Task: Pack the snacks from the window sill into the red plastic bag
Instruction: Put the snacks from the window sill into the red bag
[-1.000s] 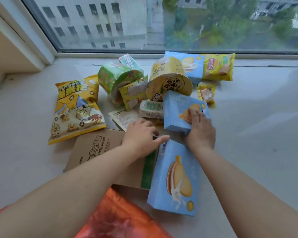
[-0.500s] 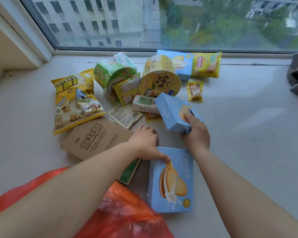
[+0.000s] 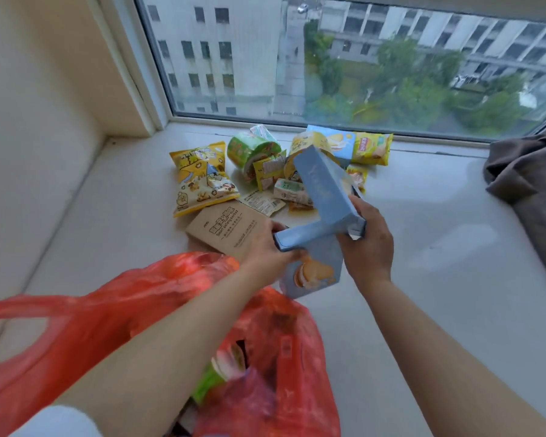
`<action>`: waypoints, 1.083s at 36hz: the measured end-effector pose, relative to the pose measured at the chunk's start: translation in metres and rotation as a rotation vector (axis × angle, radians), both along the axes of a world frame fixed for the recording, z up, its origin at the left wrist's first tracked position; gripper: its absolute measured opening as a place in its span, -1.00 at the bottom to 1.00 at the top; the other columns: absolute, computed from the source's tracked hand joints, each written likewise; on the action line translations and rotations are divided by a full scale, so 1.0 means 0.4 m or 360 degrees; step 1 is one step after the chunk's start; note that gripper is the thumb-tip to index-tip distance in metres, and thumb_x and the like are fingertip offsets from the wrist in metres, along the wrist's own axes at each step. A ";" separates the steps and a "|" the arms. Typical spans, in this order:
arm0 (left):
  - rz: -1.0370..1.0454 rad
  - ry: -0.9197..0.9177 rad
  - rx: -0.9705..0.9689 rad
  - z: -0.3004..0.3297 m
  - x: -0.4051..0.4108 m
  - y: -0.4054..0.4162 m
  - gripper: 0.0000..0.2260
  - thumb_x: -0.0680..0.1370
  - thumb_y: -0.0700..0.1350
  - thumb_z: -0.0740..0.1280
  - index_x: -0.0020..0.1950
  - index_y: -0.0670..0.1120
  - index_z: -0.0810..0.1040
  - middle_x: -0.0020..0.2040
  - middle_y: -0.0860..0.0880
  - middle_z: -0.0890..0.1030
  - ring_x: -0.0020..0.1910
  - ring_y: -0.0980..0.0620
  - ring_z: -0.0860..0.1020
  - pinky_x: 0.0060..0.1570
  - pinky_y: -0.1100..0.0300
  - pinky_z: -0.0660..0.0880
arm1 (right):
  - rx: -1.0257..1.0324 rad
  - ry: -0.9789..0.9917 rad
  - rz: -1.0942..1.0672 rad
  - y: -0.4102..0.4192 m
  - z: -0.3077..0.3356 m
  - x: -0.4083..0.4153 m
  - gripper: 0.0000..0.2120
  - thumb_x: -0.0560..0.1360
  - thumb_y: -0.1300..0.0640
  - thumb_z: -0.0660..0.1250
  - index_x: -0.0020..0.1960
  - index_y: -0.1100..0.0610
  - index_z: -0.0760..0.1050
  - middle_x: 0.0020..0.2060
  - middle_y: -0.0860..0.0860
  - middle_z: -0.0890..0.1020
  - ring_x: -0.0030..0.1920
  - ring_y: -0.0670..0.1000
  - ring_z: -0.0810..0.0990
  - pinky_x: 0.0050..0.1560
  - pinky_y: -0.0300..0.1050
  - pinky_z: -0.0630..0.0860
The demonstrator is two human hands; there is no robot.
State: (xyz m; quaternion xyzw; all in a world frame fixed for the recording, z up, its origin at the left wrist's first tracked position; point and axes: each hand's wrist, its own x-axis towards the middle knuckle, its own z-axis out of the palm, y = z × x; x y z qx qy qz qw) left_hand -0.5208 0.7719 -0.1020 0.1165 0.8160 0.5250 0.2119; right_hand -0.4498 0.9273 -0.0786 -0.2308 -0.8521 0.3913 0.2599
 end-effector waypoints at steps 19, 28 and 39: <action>0.0774 0.0105 0.0586 0.213 0.211 -0.573 -0.74 0.46 -0.14 0.45 0.00 -0.03 0.39 -0.09 -0.01 0.51 -0.14 0.01 0.54 -0.12 0.04 0.53 | -0.0148 -0.0013 0.0260 -0.451 0.102 0.267 -0.77 0.41 0.28 0.40 0.02 0.11 0.46 -0.27 -0.01 0.54 -0.23 0.15 0.53 -0.29 -0.07 0.38; 0.1048 0.0076 0.0164 0.083 0.350 -0.742 -0.71 0.45 -0.07 0.46 0.04 -0.12 0.42 -0.11 -0.07 0.56 -0.18 -0.07 0.54 -0.23 0.08 0.49 | -0.0124 -0.0246 0.0493 -0.534 0.031 0.342 -0.68 0.39 0.23 0.47 0.11 0.13 0.51 -0.23 -0.20 0.54 -0.17 -0.04 0.53 -0.24 -0.18 0.37; 0.0391 0.0104 -0.0638 -0.026 0.384 -0.795 -0.57 0.48 0.06 0.39 0.30 -0.01 0.45 0.10 -0.03 0.42 0.13 -0.03 0.48 0.15 0.12 0.42 | 0.0437 -0.0643 0.0745 -0.550 -0.031 0.336 -0.61 0.36 0.18 0.39 0.17 -0.03 0.46 0.00 -0.08 0.58 0.03 0.05 0.55 -0.23 -0.14 0.31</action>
